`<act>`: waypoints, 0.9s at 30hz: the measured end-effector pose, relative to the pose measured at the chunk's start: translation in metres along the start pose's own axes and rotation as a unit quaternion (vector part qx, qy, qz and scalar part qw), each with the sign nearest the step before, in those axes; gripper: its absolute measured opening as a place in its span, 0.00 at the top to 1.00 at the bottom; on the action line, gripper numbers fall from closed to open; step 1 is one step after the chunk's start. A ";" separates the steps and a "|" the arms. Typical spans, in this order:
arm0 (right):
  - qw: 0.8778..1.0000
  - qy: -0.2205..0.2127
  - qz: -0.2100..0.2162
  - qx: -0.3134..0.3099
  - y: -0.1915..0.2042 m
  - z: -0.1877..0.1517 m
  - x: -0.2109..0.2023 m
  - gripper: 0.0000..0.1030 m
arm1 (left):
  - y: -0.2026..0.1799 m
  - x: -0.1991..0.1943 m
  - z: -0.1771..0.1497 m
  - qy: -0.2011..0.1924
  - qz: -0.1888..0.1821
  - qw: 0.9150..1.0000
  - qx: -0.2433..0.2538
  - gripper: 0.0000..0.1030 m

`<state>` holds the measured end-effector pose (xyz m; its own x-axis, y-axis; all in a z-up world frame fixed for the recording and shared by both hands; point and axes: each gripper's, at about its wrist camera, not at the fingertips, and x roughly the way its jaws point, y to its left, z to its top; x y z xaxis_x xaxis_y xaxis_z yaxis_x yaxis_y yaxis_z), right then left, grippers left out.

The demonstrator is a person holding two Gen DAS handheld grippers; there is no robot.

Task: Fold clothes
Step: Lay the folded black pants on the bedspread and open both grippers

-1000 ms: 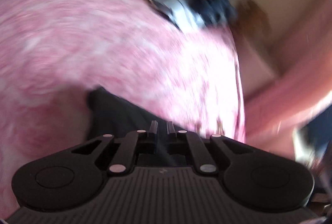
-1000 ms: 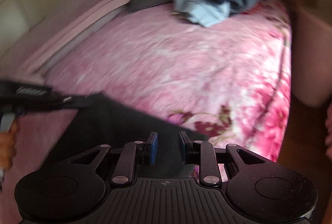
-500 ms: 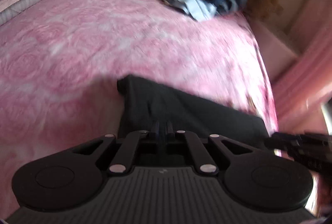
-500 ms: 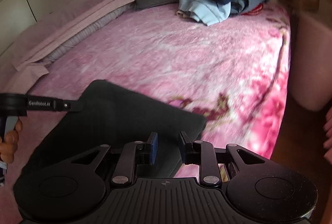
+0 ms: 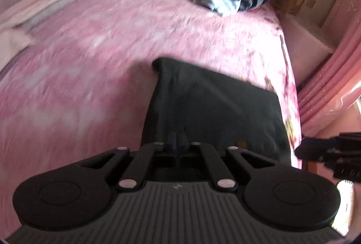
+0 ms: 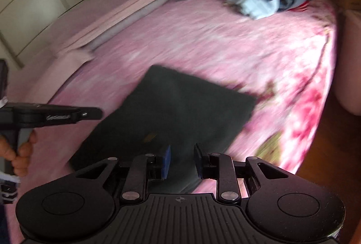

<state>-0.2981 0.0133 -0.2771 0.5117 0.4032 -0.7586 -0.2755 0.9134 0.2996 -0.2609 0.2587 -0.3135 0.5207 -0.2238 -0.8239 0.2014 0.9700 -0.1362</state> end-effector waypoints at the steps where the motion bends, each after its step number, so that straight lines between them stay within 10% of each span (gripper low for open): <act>1: 1.000 0.021 0.005 -0.003 0.006 -0.009 0.008 0.74 | 0.001 0.001 -0.012 0.016 0.012 1.000 -0.007 0.98; 13: 0.992 0.125 -0.006 0.007 0.017 -0.009 0.014 0.71 | -0.021 -0.020 -0.018 0.074 0.084 0.989 -0.098 0.96; 16: 0.989 0.146 -0.012 0.035 0.014 -0.006 -0.003 0.33 | -0.022 -0.040 -0.014 0.101 0.098 0.980 -0.138 0.86; 27: 0.982 0.136 -0.004 0.130 0.017 0.029 -0.054 0.33 | -0.044 -0.110 0.007 0.112 0.121 0.975 -0.148 0.70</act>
<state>-0.3063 0.0083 -0.2144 0.2660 0.3993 -0.8774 -0.0370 0.9137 0.4046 -0.3212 0.2398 -0.2134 0.3223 0.0093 -0.9466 -0.1698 0.9843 -0.0481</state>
